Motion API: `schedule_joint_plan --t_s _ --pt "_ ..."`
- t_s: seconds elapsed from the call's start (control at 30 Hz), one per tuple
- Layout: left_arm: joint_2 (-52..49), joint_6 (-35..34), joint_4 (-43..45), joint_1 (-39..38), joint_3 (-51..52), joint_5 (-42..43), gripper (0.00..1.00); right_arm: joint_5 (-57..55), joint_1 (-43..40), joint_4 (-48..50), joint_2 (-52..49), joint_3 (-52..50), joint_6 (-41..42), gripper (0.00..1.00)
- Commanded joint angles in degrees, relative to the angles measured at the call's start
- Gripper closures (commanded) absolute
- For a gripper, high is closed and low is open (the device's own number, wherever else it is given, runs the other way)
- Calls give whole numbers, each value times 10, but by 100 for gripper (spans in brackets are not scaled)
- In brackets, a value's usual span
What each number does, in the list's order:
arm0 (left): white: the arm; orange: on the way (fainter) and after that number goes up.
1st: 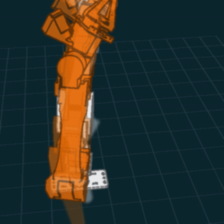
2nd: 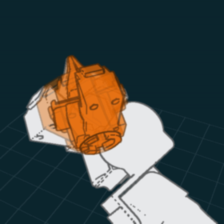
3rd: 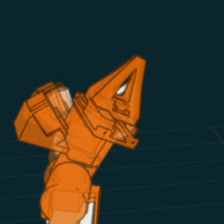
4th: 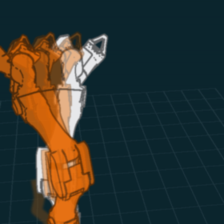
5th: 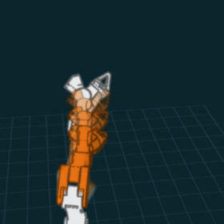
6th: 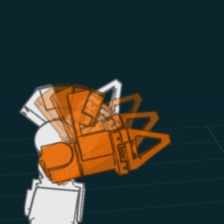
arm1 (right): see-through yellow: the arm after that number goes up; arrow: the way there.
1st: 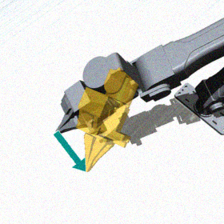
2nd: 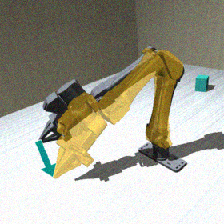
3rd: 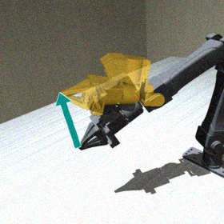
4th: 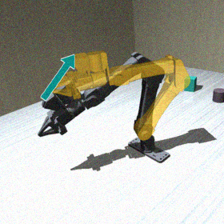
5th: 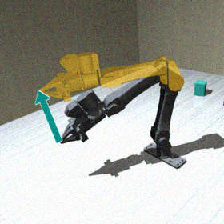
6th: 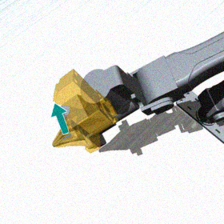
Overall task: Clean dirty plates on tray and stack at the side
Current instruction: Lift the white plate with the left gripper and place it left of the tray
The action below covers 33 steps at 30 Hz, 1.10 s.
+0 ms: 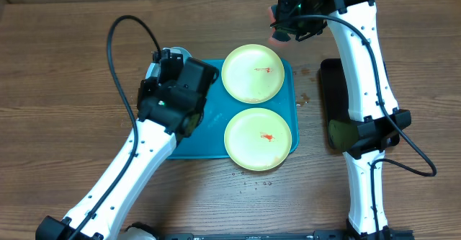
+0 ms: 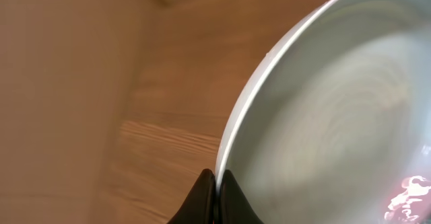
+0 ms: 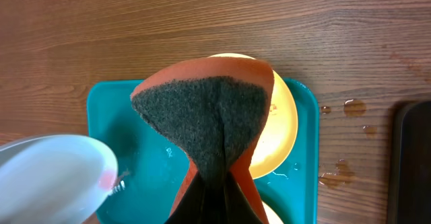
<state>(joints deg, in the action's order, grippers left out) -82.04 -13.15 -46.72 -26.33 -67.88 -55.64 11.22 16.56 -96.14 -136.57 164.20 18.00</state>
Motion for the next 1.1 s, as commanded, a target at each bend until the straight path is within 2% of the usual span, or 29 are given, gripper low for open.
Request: schedule_joint_plan --t_s 0.0,0.13,0.23,0.43,0.5,0.6,0.8,1.07 --pt "-3 -38 10 -37 -12 -174 96 4 1 -2 5 12 -3 96" --pt "-3 -30 34 -69 -12 -242 96 4 1 -5 5 12 -3 96" --pt "-3 -21 41 -88 -12 -256 96 4 1 -9 5 12 -3 96" --pt "-3 -21 41 -93 -12 -252 96 4 1 -9 5 12 -3 96" --pt "-3 -21 40 -92 -12 -223 96 4 1 -9 5 12 -3 96" --pt "-3 -21 32 -83 -12 -126 96 4 1 -9 5 12 -3 96" --pt "-3 -21 12 -2 -12 178 96 4 1 -9 5 12 -5 96" --pt "-3 0 9 210 -12 473 96 4 1 -9 5 12 -5 96"
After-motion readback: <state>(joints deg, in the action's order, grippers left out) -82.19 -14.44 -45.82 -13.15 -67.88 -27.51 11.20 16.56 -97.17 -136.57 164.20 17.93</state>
